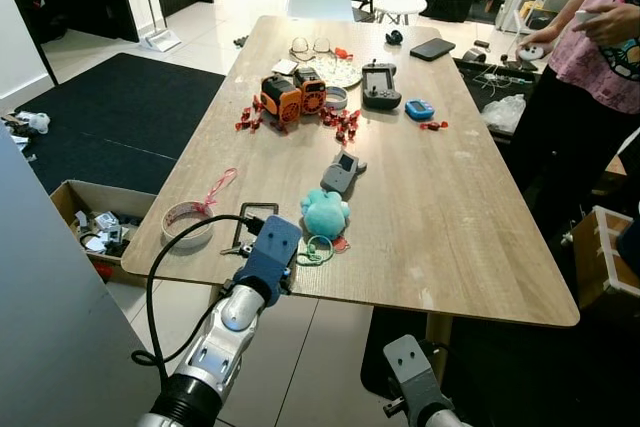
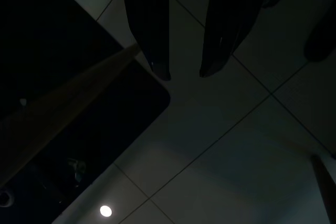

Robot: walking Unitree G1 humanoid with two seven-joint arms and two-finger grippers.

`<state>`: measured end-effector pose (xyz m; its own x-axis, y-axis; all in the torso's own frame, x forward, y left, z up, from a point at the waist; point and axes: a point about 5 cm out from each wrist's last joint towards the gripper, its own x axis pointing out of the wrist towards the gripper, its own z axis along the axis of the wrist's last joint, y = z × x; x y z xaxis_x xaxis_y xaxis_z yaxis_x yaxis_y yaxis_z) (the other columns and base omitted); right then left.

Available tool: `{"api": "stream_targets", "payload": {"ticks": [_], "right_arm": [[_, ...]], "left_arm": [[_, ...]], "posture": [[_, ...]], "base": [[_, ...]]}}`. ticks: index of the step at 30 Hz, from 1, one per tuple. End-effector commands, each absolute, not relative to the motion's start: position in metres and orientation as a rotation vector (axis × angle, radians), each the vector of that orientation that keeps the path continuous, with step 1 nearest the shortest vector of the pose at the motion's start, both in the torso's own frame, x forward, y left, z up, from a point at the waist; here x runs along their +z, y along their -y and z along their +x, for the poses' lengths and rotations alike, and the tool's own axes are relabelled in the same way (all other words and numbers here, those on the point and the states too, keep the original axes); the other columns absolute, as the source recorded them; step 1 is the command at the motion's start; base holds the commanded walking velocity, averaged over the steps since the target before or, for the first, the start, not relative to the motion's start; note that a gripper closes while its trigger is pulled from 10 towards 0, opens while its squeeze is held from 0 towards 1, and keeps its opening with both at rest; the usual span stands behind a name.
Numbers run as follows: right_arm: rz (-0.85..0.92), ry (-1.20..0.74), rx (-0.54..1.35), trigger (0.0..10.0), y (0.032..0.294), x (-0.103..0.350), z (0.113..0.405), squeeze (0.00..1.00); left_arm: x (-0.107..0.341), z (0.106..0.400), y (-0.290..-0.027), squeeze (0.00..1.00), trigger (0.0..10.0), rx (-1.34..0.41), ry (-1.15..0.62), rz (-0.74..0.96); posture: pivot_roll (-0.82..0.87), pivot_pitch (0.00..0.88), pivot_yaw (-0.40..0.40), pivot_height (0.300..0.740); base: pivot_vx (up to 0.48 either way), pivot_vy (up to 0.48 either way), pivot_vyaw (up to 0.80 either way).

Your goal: Hang keys on a hook

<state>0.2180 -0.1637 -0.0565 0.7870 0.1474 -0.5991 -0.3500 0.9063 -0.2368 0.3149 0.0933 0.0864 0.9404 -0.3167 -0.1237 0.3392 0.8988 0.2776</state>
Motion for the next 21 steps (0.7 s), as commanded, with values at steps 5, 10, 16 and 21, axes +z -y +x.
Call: {"api": "stream_targets", "payload": {"ticks": [5,10,16,21], "right_arm": [[-0.356,-0.635,0.284,10.0,0.164,-0.059,0.214,0.00],[-0.356,-0.633,0.293,10.0,0.162,-0.059,0.215,0.00],[-0.352,-0.629,0.299,10.0,0.160,-0.059,0.215,0.00],[-0.352,-0.630,0.305,10.0,0.159,-0.060,0.214,0.00]], "left_arm": [[0.091,0.315,-0.080,0.00,10.0,-0.482,-0.076,0.203],[0.093,0.309,-0.069,0.00,10.0,-0.630,-0.068,0.159],[0.096,0.304,-0.065,0.00,10.0,-0.734,-0.046,0.109],[0.097,0.307,-0.064,0.00,10.0,-0.729,-0.036,0.157]], "posture": [[0.04,0.101,-0.034,0.740],[0.04,0.112,-0.032,0.740],[0.04,0.116,-0.031,0.740],[0.04,0.119,-0.031,0.740]], "base": [[0.000,0.000,0.00],[0.000,0.000,0.00],[0.000,0.000,0.00],[0.000,0.000,0.00]]}}
